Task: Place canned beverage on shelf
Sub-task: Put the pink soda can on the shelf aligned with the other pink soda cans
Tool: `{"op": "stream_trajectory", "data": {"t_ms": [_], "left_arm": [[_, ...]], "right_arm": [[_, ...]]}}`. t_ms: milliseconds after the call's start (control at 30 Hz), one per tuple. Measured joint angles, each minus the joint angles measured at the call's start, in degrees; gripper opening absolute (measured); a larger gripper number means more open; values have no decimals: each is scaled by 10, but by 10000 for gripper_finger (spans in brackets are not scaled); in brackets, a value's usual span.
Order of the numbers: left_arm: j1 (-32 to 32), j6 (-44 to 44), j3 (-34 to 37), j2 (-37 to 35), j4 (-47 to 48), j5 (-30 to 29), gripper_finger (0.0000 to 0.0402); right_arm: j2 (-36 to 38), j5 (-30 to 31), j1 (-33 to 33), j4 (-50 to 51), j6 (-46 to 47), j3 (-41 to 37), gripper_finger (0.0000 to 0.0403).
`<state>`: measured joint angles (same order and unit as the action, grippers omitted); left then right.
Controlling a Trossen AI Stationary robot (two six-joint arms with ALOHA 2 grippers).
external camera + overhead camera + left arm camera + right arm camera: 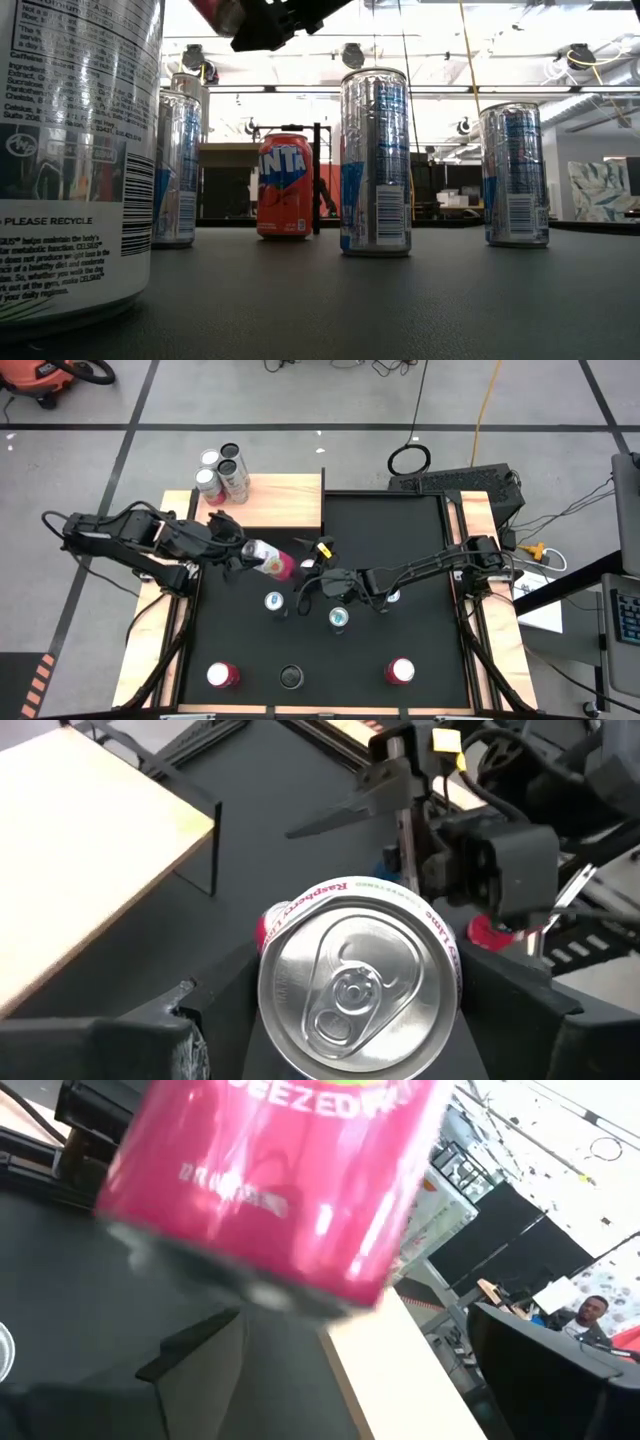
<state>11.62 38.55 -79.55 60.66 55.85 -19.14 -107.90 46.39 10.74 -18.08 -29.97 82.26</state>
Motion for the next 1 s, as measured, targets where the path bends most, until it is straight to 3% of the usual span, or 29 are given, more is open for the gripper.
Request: {"op": "stream_trajectory", "data": {"t_ms": [167, 500, 700, 1000], "left_arm": [[-13, -30, -7, -27, 23, 11, 285], [-63, -148, -127, -13, 199, 29, 285], [-88, -181, -172, 9, 283, 51, 285], [-133, -249, -185, 39, 338, 97, 285]], "right_arm": [[0, 0, -2, 0, -16, 0, 357], [24, 0, 0, 20, -9, 0, 357], [67, -1, 14, 118, 49, 0, 357], [126, 0, 50, 387, 237, 0, 357]]}}
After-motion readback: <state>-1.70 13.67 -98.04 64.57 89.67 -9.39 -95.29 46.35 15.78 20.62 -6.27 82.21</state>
